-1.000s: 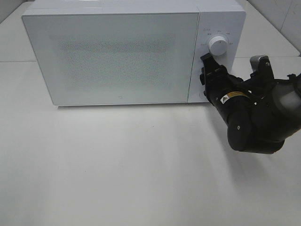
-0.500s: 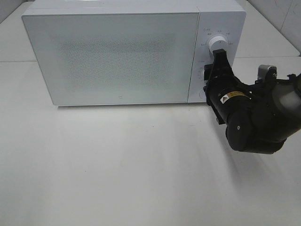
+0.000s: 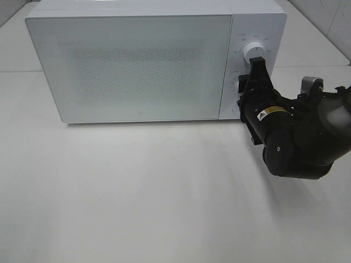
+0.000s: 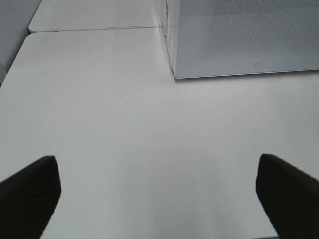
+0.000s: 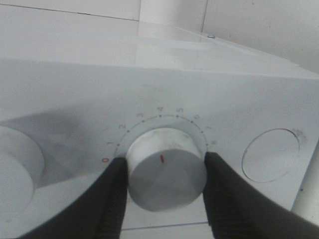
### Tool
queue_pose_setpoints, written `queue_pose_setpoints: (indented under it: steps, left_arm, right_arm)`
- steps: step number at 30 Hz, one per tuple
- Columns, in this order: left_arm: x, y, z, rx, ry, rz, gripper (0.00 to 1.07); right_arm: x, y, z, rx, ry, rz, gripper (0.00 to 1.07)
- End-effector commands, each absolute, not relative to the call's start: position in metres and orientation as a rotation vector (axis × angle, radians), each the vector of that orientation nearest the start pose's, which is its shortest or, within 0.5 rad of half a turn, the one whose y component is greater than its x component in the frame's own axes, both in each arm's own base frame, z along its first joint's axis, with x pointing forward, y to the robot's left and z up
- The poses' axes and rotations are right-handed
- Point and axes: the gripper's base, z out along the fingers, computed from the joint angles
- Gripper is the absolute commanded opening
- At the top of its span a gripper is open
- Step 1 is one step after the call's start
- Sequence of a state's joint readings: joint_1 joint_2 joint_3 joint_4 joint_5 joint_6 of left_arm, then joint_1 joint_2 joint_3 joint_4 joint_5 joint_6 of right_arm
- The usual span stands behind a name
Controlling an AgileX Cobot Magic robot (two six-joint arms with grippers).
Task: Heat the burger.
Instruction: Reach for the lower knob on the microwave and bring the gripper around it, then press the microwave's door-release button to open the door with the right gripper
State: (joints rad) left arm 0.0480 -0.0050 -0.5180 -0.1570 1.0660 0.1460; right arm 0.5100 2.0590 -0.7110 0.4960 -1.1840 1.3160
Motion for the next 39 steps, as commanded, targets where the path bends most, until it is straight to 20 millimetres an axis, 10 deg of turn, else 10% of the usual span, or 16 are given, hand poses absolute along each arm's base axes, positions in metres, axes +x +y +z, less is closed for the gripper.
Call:
queue_pose_setpoints:
  steps: [1, 13, 39]
  left_arm:
    - [-0.010, -0.014, 0.282, 0.097, 2.004, -0.077, 1.01]
    - [-0.010, -0.014, 0.282, 0.097, 2.004, -0.077, 1.01]
    - [-0.010, -0.014, 0.282, 0.097, 2.004, -0.077, 1.01]
  right_arm:
    - [0.328, 0.146, 0.147, 0.923, 1.202, 1.304, 0.10]
    - [0.329, 0.143, 0.142, 0.973, 1.224, 1.244, 0.42]
    - [0.293, 0.128, 0.143, 0.874, 1.471, 1.057, 0.66]
